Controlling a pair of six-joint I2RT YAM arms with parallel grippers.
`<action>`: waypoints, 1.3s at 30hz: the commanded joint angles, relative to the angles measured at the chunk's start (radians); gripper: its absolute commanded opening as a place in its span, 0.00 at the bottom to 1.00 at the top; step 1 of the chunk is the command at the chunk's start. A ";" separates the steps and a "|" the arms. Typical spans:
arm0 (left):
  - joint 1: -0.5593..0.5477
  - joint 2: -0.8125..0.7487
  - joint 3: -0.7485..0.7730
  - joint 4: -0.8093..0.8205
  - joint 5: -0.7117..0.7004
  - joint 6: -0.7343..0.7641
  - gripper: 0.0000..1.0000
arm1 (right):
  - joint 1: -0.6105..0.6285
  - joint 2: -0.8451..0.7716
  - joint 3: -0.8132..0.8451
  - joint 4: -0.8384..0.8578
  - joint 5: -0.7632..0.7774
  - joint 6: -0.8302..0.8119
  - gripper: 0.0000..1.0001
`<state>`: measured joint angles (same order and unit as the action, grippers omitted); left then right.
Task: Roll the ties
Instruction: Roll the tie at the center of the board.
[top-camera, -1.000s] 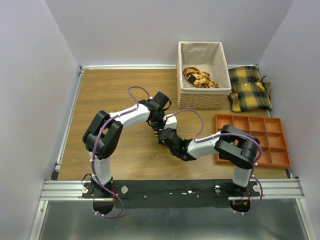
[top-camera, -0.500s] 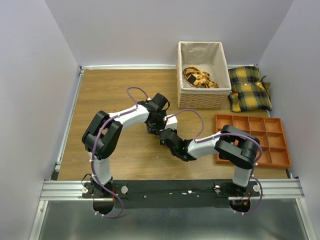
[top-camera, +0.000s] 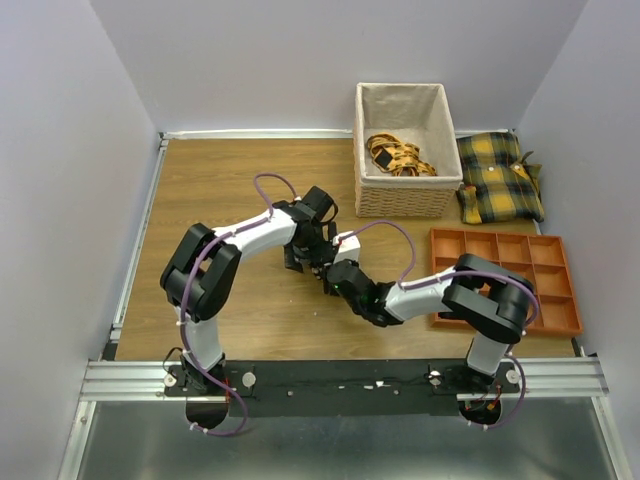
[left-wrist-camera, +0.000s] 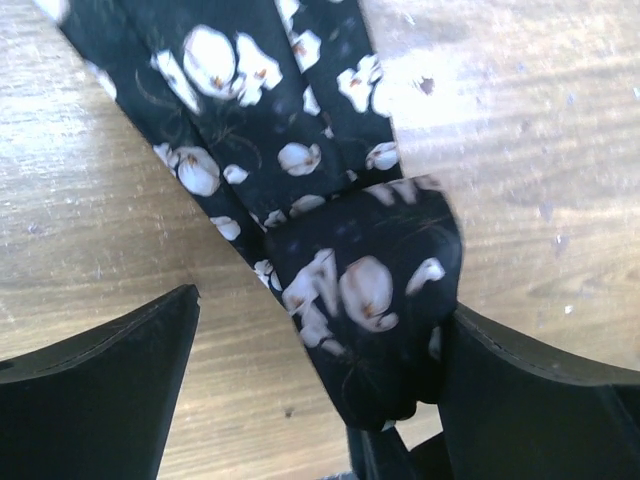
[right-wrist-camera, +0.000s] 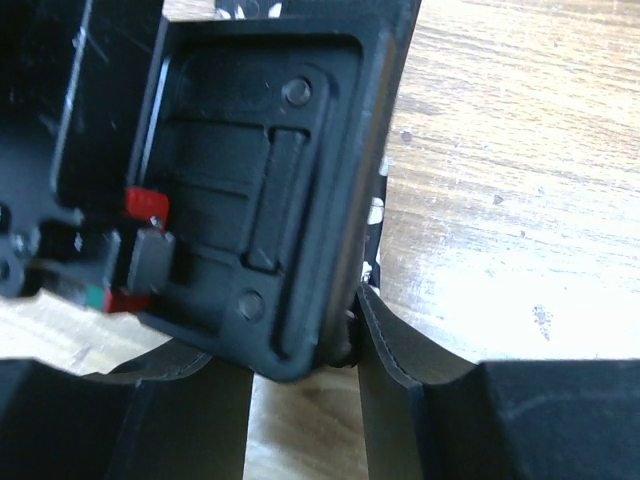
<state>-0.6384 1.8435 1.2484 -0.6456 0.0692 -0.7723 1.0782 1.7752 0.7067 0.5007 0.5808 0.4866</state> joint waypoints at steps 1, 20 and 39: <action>0.023 -0.085 0.020 0.027 0.109 0.059 0.99 | 0.002 -0.049 -0.078 -0.025 -0.096 0.012 0.04; 0.081 -0.115 -0.018 0.129 0.159 0.157 0.99 | 0.003 0.006 -0.056 -0.165 -0.131 0.060 0.03; 0.316 -0.211 -0.148 0.335 0.458 0.497 0.57 | 0.003 -0.220 0.119 -0.847 -0.450 -0.207 0.04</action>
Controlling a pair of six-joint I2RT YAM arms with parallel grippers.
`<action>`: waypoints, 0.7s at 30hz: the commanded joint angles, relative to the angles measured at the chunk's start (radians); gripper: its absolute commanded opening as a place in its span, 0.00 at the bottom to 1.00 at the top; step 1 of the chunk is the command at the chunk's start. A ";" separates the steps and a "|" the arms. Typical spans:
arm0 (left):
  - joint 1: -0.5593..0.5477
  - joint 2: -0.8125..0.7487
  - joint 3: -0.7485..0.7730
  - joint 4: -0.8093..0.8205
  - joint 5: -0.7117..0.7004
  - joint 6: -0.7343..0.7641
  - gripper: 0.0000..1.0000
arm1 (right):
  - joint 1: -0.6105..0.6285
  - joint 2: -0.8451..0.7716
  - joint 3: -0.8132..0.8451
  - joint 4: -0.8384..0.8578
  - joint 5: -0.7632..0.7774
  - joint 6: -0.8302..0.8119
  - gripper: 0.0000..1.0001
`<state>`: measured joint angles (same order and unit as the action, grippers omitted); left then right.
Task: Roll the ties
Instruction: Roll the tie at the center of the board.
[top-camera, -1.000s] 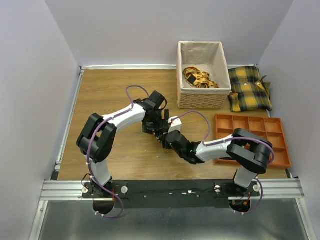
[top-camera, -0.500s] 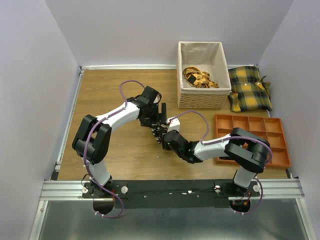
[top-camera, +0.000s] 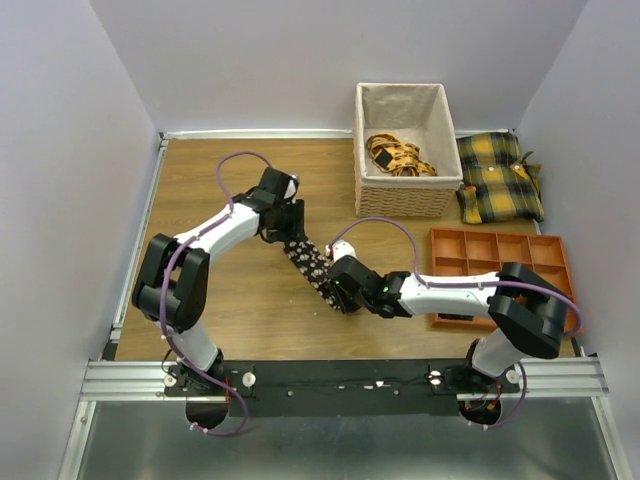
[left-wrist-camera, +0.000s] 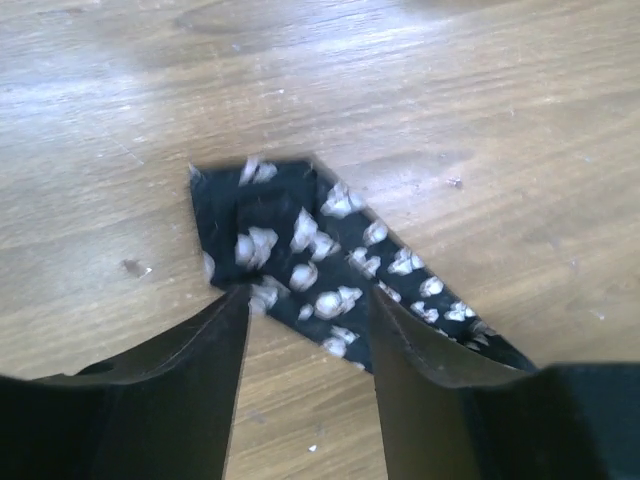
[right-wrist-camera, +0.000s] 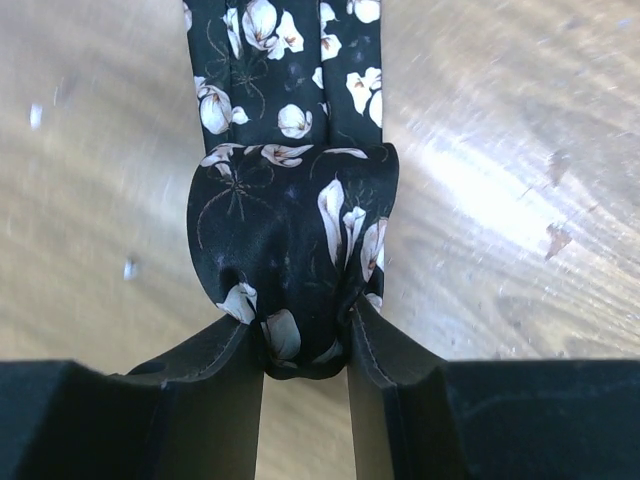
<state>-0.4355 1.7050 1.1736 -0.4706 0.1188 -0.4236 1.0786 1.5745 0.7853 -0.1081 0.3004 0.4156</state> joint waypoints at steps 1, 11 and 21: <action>0.129 -0.082 -0.089 0.182 0.506 0.207 0.57 | 0.001 -0.025 0.034 -0.232 -0.178 -0.150 0.04; 0.049 -0.203 -0.067 -0.311 0.797 1.456 0.87 | -0.017 -0.016 0.005 -0.125 -0.294 -0.256 0.06; -0.123 -0.498 -0.532 0.309 0.872 1.199 0.97 | -0.026 -0.183 -0.072 -0.206 -0.247 -0.078 0.07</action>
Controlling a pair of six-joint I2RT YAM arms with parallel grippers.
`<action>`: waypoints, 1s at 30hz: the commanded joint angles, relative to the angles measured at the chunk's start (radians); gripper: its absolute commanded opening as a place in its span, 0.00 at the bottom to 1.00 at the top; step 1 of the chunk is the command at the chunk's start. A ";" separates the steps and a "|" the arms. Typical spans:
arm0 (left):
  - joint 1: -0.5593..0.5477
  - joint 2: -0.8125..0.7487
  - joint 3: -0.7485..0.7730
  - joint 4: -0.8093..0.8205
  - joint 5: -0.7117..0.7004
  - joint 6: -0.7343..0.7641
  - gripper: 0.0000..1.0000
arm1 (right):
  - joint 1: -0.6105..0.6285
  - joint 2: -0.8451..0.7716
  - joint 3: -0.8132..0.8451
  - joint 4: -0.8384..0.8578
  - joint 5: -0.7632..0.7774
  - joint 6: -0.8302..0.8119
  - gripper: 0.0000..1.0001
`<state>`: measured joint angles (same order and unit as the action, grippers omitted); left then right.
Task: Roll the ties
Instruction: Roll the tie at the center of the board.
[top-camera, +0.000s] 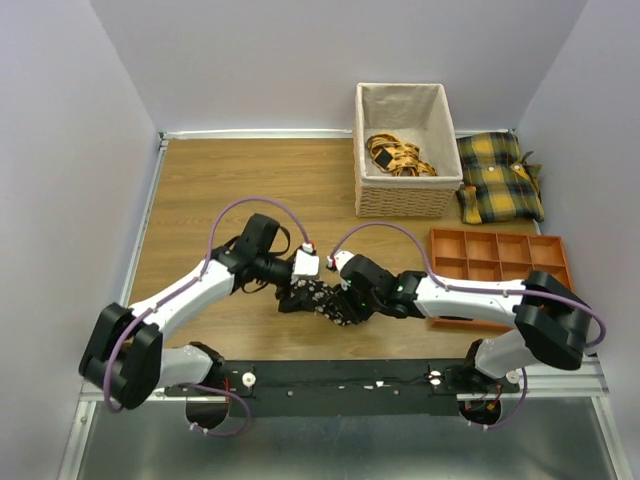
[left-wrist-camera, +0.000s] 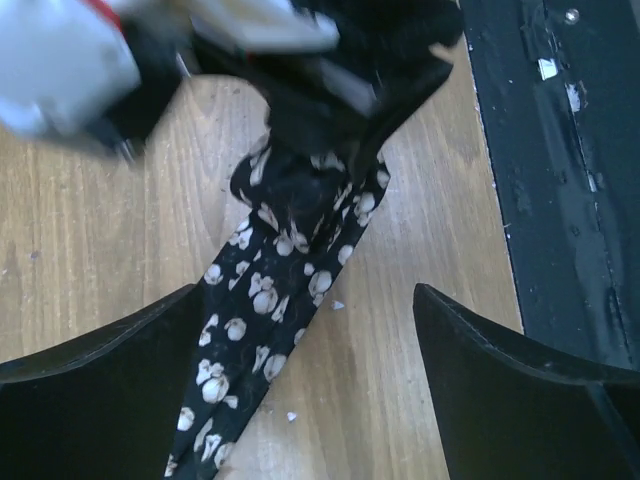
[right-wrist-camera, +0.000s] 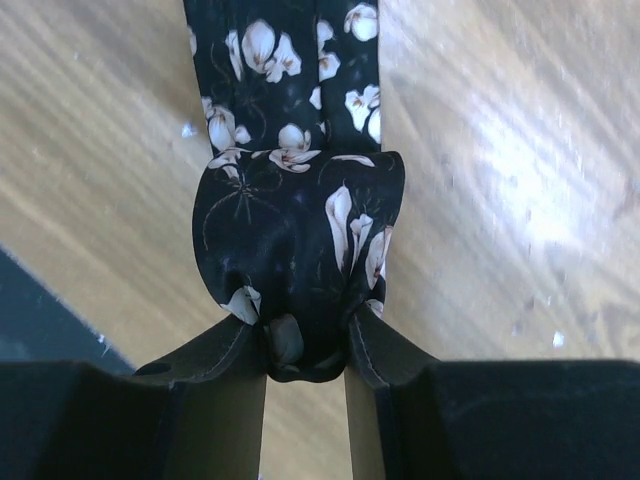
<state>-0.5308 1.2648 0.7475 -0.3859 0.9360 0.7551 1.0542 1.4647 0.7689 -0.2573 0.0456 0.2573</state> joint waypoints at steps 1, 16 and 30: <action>-0.041 -0.047 -0.111 0.237 0.046 0.026 0.98 | -0.002 -0.079 -0.065 -0.054 0.011 0.083 0.07; -0.155 0.243 0.052 0.025 0.159 0.297 0.99 | 0.038 -0.118 -0.091 -0.024 0.068 0.065 0.08; -0.253 0.280 -0.144 0.805 -0.107 -0.376 0.97 | 0.078 -0.201 -0.172 0.055 0.134 0.071 0.09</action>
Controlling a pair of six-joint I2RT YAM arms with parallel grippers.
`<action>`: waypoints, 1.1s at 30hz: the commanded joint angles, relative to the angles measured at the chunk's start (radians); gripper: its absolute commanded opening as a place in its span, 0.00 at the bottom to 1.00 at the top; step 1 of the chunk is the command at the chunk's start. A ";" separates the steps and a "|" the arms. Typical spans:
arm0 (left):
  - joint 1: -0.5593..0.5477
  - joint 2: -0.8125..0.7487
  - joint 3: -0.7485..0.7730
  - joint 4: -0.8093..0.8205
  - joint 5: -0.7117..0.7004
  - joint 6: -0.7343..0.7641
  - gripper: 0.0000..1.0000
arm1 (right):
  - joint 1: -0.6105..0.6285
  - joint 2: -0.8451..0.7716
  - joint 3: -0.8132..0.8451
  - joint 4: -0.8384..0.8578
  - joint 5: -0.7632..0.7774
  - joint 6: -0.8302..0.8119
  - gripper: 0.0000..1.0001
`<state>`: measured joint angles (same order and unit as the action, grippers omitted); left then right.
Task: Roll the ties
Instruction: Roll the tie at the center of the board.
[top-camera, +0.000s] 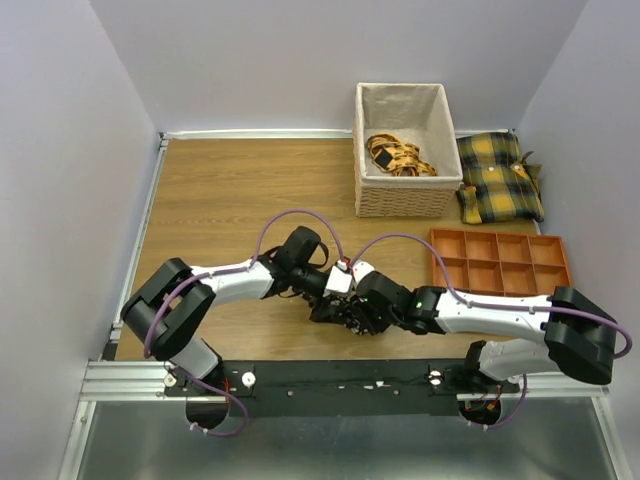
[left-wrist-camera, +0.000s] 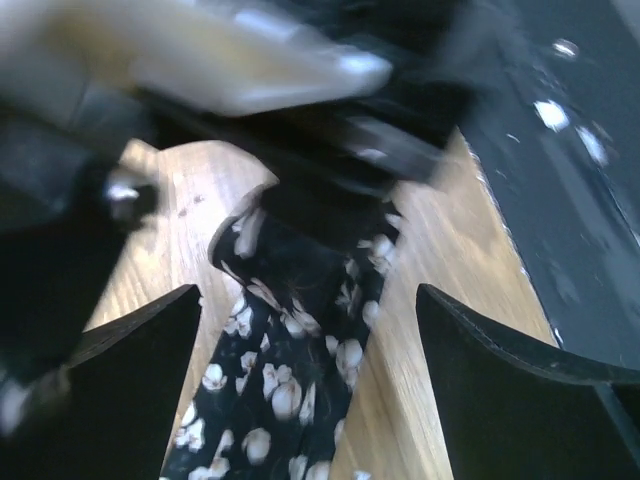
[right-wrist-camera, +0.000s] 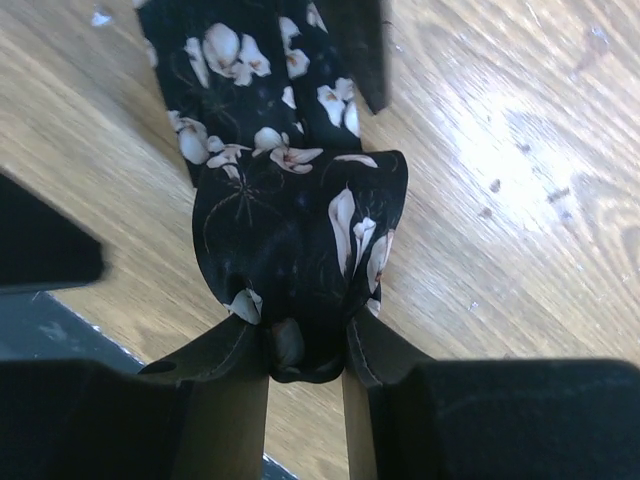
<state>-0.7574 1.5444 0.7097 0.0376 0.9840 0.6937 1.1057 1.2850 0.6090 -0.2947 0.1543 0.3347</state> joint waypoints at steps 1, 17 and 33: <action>0.030 -0.016 -0.125 0.431 -0.110 -0.366 0.98 | 0.026 -0.044 -0.020 0.094 0.028 0.006 0.09; 0.473 -0.201 0.151 -0.651 -0.024 0.575 0.87 | 0.028 0.140 0.190 -0.167 -0.064 0.041 0.09; 0.687 -0.517 0.064 -0.745 -0.102 0.360 0.68 | 0.026 0.468 0.552 -0.593 -0.295 -0.103 0.10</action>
<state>-0.0692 1.2572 0.8711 -0.6838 0.8791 1.0912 1.1252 1.6623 1.0725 -0.6907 -0.0616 0.2604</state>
